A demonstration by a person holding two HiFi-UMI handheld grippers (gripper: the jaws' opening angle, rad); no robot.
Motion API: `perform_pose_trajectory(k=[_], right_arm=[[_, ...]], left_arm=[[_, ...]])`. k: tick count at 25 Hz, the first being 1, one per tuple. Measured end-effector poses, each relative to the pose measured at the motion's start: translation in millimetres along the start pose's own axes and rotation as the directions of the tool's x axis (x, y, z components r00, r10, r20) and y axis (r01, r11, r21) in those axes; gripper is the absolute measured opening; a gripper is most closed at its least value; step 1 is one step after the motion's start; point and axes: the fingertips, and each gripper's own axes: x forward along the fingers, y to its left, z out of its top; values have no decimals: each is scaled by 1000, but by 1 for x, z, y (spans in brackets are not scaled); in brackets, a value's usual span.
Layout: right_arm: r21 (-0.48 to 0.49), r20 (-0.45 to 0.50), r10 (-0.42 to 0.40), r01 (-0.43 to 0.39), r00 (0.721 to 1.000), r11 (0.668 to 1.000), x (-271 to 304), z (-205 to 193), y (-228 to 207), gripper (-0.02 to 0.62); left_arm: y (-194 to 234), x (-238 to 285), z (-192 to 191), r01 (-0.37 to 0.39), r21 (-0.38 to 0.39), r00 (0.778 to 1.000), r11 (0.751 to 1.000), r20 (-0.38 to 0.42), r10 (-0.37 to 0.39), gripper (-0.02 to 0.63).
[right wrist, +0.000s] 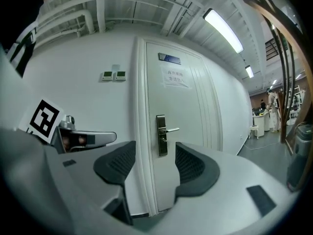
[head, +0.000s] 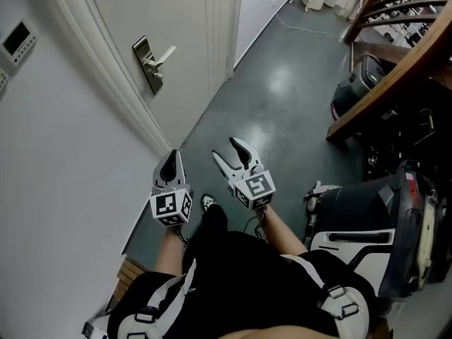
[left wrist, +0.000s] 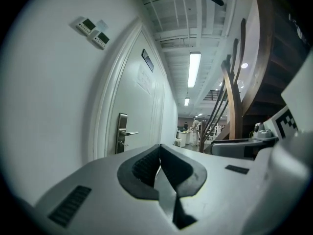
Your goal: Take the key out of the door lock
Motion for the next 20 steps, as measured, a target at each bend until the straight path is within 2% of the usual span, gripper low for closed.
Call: perform_pose_trajectory(k=[8, 15, 20], right_arm=[[3, -18, 27, -27, 999, 1000, 105, 15, -32, 265], [-32, -55, 77, -79, 995, 996, 188, 20, -38, 264], [-35, -67, 125, -128, 990, 991, 231, 18, -34, 264]], left_arm=[[56, 87, 9, -15, -9, 1000, 1000, -11, 15, 23], [112, 142, 18, -51, -30, 999, 998, -3, 51, 23], [143, 167, 11, -88, -44, 996, 995, -13, 87, 23]])
